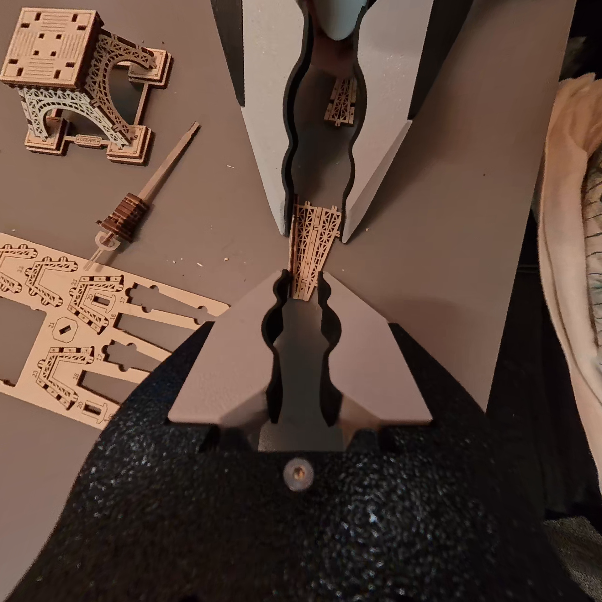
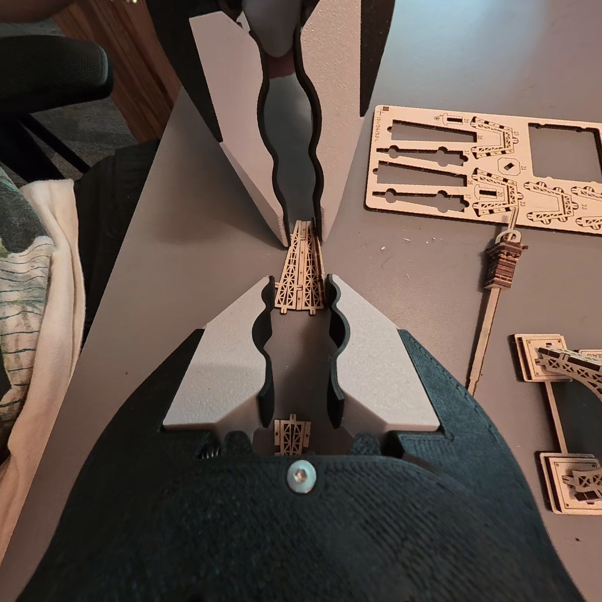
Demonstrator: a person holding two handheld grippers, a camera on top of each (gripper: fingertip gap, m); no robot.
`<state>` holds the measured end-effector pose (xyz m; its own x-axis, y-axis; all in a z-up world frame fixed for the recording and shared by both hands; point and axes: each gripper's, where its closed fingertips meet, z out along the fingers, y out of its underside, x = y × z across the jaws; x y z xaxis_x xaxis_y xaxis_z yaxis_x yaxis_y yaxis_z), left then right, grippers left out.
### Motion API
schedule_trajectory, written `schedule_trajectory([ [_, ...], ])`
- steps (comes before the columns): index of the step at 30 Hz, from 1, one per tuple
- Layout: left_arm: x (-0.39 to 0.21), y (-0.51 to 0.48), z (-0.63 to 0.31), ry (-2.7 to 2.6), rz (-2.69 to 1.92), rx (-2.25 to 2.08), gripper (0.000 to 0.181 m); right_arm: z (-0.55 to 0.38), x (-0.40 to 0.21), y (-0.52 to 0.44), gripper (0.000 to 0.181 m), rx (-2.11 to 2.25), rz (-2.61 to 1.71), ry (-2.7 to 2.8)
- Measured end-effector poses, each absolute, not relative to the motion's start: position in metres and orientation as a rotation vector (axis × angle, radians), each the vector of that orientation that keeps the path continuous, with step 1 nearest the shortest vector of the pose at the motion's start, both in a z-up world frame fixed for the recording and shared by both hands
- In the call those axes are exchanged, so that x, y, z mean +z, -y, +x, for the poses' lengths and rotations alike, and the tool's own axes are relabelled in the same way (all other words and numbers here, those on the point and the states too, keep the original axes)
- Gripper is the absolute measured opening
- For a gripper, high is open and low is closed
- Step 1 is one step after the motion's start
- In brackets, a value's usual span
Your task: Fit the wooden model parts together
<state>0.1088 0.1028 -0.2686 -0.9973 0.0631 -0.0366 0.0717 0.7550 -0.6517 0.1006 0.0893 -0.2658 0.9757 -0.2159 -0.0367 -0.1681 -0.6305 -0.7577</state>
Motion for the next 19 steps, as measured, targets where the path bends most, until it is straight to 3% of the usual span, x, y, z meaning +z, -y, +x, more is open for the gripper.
schedule_trajectory([
  [9,-0.262,-0.103,0.107,-2.821,0.146,-1.212,0.020,0.100,-0.266,-0.090,0.031,-0.096,-2.269,-0.253],
  [13,-0.242,-0.108,0.122,-2.732,-0.033,-1.313,0.000,0.100,-0.266,-0.090,0.030,-0.092,-2.268,-0.255],
  [19,-0.245,-0.106,0.109,-2.665,0.246,-1.057,0.000,0.101,-0.265,-0.089,0.030,-0.073,-2.264,-0.264],
])
